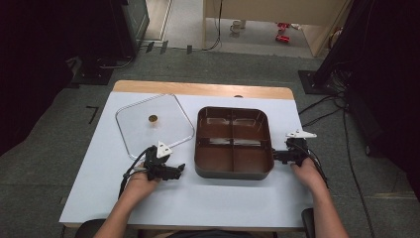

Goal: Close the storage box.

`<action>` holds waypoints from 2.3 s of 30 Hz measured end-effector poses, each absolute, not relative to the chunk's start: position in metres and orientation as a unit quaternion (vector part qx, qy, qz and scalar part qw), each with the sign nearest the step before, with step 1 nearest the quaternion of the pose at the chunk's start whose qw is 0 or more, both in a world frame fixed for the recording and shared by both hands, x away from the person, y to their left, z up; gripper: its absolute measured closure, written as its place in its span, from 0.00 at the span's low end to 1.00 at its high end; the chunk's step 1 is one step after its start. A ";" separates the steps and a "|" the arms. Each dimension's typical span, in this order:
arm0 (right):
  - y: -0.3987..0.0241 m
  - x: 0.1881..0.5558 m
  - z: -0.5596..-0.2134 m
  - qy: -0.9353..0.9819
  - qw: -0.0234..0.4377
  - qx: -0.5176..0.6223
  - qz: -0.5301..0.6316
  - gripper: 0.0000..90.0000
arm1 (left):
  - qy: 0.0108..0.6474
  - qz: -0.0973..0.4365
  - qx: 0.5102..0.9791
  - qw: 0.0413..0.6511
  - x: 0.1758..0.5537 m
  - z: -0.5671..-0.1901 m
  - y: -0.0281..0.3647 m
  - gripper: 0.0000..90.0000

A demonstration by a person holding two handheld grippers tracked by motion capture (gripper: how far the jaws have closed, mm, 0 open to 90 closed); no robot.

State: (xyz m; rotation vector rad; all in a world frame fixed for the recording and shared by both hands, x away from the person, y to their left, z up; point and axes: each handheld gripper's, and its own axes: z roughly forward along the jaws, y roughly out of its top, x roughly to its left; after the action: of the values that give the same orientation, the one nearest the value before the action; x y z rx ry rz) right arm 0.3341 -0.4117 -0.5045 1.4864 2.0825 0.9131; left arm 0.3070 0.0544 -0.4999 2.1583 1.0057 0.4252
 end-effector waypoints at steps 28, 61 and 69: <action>-0.412 0.334 -0.504 0.750 0.211 0.535 0.328 0.09 | 0.388 0.166 0.835 0.353 0.307 -0.500 0.054 0.09; -0.412 0.334 -0.504 0.750 0.210 0.535 0.327 0.08 | 0.309 0.098 0.876 0.357 0.333 -0.468 0.033 0.19; -0.412 0.334 -0.504 0.750 0.210 0.535 0.327 0.08 | 0.295 0.104 0.878 0.362 0.344 -0.457 0.031 0.28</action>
State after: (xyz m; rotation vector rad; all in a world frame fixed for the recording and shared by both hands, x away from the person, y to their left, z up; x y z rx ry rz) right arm 0.3343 -0.4117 -0.5044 1.4876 2.0845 0.9100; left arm 0.3440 0.0306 -0.4568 2.2608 0.7604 0.2685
